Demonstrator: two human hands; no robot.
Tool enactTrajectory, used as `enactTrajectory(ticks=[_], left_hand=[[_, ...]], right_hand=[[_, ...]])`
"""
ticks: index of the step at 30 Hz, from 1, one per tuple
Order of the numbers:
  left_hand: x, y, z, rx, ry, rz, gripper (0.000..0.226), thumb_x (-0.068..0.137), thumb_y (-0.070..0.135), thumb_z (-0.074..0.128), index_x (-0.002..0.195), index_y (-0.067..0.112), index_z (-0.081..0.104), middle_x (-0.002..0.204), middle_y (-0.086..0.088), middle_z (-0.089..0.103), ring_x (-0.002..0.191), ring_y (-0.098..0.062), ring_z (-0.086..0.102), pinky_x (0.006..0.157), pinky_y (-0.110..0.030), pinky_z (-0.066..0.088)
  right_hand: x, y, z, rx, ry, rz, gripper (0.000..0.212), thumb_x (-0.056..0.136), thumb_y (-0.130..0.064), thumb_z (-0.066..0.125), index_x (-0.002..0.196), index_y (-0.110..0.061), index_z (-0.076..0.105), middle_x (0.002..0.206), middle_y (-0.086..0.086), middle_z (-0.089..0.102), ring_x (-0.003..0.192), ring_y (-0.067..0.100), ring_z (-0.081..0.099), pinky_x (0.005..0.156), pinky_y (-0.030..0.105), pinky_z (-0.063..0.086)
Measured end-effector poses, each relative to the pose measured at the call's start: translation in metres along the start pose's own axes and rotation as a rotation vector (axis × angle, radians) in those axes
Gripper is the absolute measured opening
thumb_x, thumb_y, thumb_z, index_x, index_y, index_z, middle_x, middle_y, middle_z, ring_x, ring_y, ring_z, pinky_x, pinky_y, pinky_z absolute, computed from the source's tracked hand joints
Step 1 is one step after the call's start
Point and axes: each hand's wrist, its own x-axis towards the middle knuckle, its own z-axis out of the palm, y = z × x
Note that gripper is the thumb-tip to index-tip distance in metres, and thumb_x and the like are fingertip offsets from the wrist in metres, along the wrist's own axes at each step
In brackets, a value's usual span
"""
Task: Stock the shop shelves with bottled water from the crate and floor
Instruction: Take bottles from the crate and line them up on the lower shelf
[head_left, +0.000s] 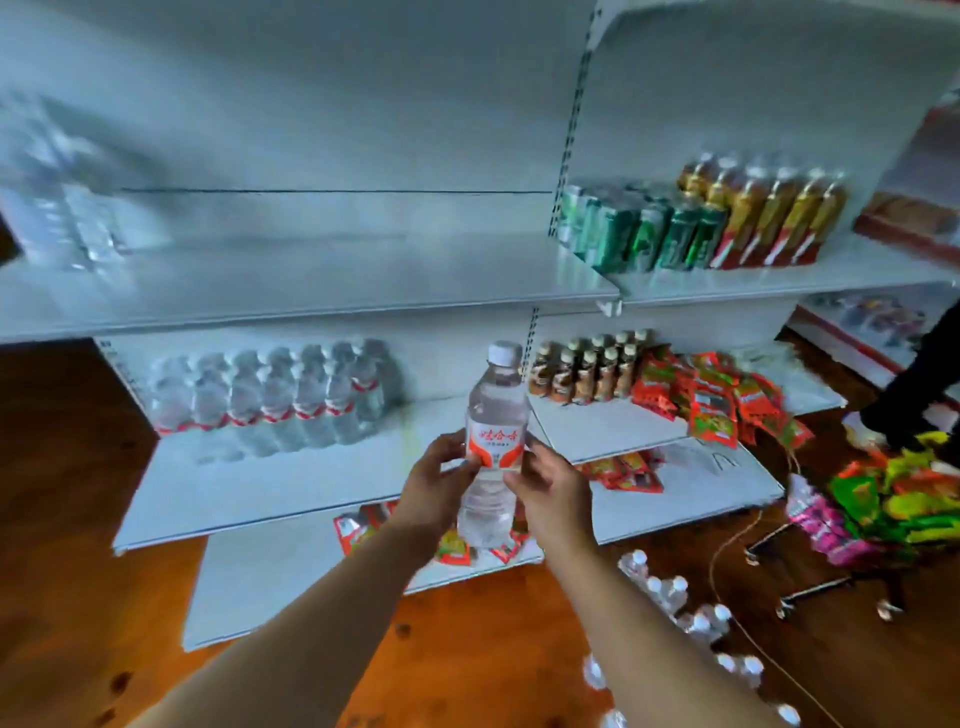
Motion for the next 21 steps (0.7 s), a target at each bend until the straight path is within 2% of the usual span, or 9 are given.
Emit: enactTrajectory(ticks=[1, 3, 5, 7, 10, 13, 16, 21], left_hand=[[0.014, 0.002, -0.018, -0.003, 0.015, -0.003, 0.017, 0.092, 0.007, 0.052, 0.108, 0.008, 0.056, 0.1, -0.005, 0.059, 0.081, -0.013, 0.062, 0.072, -0.027, 0.048], [0.041, 0.003, -0.05, -0.032, 0.037, -0.002, 0.021, 0.092, 0.006, 0.052, 0.112, 0.008, 0.055, 0.098, -0.001, 0.061, 0.078, -0.005, 0.065, 0.068, -0.022, 0.051], [0.063, 0.002, -0.073, -0.047, 0.066, -0.013, 0.019, 0.092, 0.007, 0.052, 0.11, 0.009, 0.056, 0.097, 0.002, 0.063, 0.08, -0.008, 0.064, 0.068, -0.021, 0.051], [0.083, -0.004, -0.092, -0.048, 0.088, -0.023, 0.015, 0.092, 0.007, 0.052, 0.105, 0.012, 0.057, 0.101, -0.002, 0.064, 0.089, -0.016, 0.062, 0.075, -0.027, 0.05], [0.116, -0.024, -0.113, -0.049, 0.134, -0.042, 0.015, 0.092, 0.007, 0.051, 0.103, 0.014, 0.058, 0.104, -0.005, 0.064, 0.093, -0.018, 0.061, 0.083, -0.033, 0.047], [0.156, -0.062, -0.13, -0.045, 0.191, -0.058, 0.016, 0.093, 0.008, 0.051, 0.106, 0.015, 0.058, 0.106, -0.003, 0.064, 0.088, -0.01, 0.061, 0.078, -0.027, 0.047], [0.2, -0.112, -0.149, -0.011, 0.234, -0.048, 0.021, 0.093, 0.013, 0.053, 0.113, 0.015, 0.057, 0.11, 0.001, 0.064, 0.087, -0.006, 0.061, 0.074, -0.025, 0.045], [0.261, -0.19, -0.169, -0.003, 0.288, 0.008, 0.022, 0.094, 0.014, 0.052, 0.115, 0.018, 0.056, 0.105, 0.006, 0.064, 0.082, 0.003, 0.062, 0.069, -0.018, 0.047]], right_hand=[[0.014, 0.0, 0.02, 0.002, -0.024, -0.012, 0.045, 0.079, 0.008, 0.062, 0.12, -0.008, 0.06, 0.11, 0.004, 0.067, 0.101, 0.014, 0.062, 0.092, 0.029, 0.048], [0.042, 0.001, 0.055, -0.034, -0.055, -0.035, 0.045, 0.078, 0.007, 0.063, 0.119, -0.009, 0.062, 0.107, -0.002, 0.066, 0.1, 0.012, 0.062, 0.091, 0.026, 0.048], [0.069, 0.008, 0.086, -0.067, -0.068, -0.033, 0.044, 0.077, 0.004, 0.065, 0.118, -0.011, 0.063, 0.11, -0.001, 0.068, 0.1, 0.014, 0.064, 0.092, 0.03, 0.05], [0.093, 0.02, 0.11, -0.084, -0.076, -0.004, 0.045, 0.075, 0.002, 0.068, 0.117, -0.011, 0.064, 0.11, 0.003, 0.07, 0.101, 0.017, 0.065, 0.093, 0.036, 0.052], [0.127, 0.045, 0.14, -0.08, -0.102, 0.013, 0.048, 0.074, 0.005, 0.068, 0.118, -0.013, 0.063, 0.11, 0.004, 0.07, 0.102, 0.018, 0.065, 0.093, 0.04, 0.052], [0.165, 0.085, 0.166, -0.081, -0.146, 0.016, 0.049, 0.075, 0.005, 0.067, 0.119, -0.015, 0.063, 0.111, 0.002, 0.069, 0.105, 0.015, 0.064, 0.094, 0.035, 0.051], [0.206, 0.138, 0.195, -0.066, -0.188, -0.017, 0.05, 0.074, 0.006, 0.067, 0.118, -0.018, 0.063, 0.109, 0.0, 0.07, 0.103, 0.014, 0.064, 0.095, 0.035, 0.051], [0.262, 0.223, 0.232, -0.063, -0.228, -0.099, 0.049, 0.076, 0.005, 0.067, 0.12, -0.017, 0.063, 0.105, -0.006, 0.069, 0.101, 0.011, 0.064, 0.093, 0.031, 0.05]])
